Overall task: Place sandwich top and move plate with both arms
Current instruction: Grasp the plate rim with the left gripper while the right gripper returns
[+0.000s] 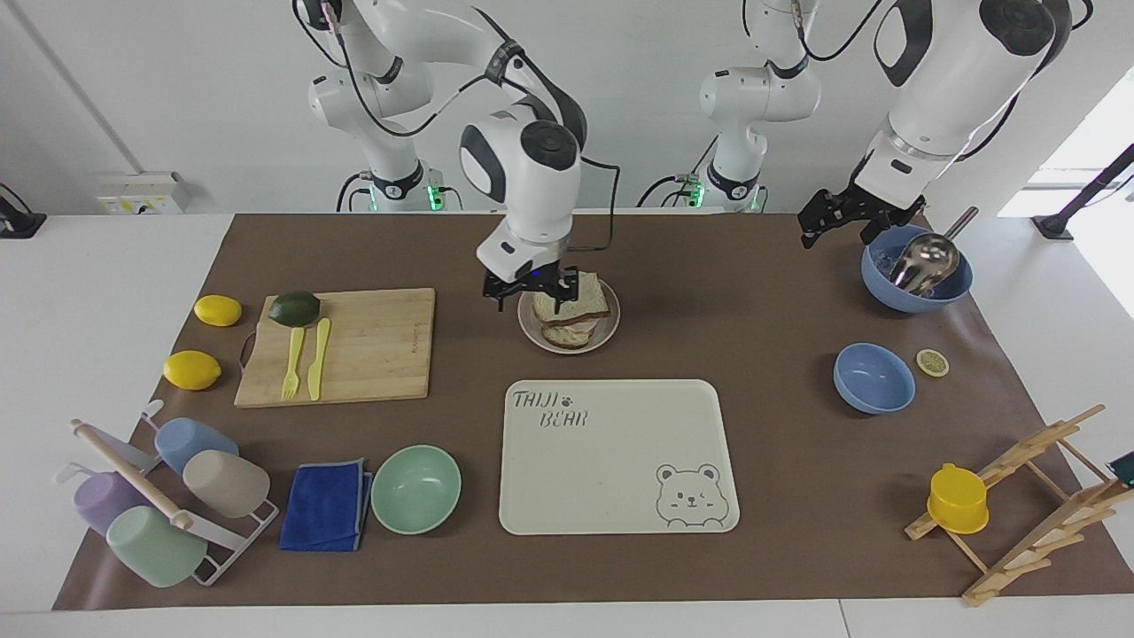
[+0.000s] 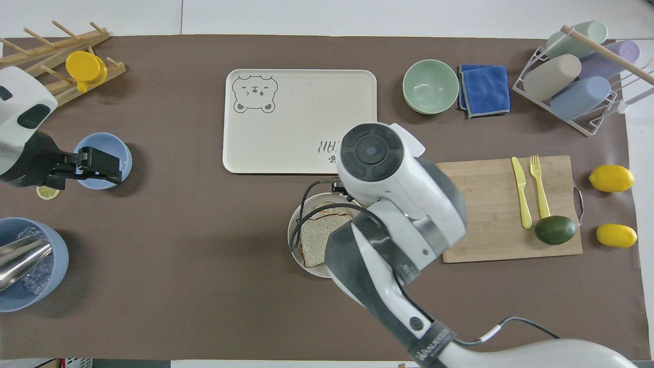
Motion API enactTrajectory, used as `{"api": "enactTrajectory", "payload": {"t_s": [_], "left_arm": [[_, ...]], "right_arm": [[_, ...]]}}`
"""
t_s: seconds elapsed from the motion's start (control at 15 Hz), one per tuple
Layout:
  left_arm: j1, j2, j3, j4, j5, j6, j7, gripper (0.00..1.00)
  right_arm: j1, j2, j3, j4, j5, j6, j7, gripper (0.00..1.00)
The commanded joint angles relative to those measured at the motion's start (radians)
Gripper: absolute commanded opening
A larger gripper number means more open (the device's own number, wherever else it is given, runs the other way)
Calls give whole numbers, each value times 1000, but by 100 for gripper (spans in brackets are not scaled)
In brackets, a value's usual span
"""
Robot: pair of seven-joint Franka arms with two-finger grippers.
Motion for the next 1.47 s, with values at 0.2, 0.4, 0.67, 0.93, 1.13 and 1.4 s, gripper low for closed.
{"api": "enactTrajectory", "payload": {"t_s": [0.2,0.4,0.67,0.93,1.13,1.4], "left_arm": [[-185,-47,-8,-351,-42,335,-128,100],[-275,-18,-9,-518,-46,572,-179,100],[-345,54,-9,-594,-116,739,-222,100],[-383,105,-9,-594,-210,797,-219,100],[-427,117,-9,-592,-245,803,-212,98],[-460,120,-9,-592,-263,814,-211,89]], "right_arm": [[-253,-112,7,155,39,-312,-188,100],[-359,-184,3,187,92,-435,-324,100],[-442,-200,-5,155,97,-426,-413,100],[-464,-232,-19,80,100,-386,-501,100],[-366,-177,-152,125,88,-385,-506,100],[-314,-193,-207,121,92,-437,-582,100]]}}
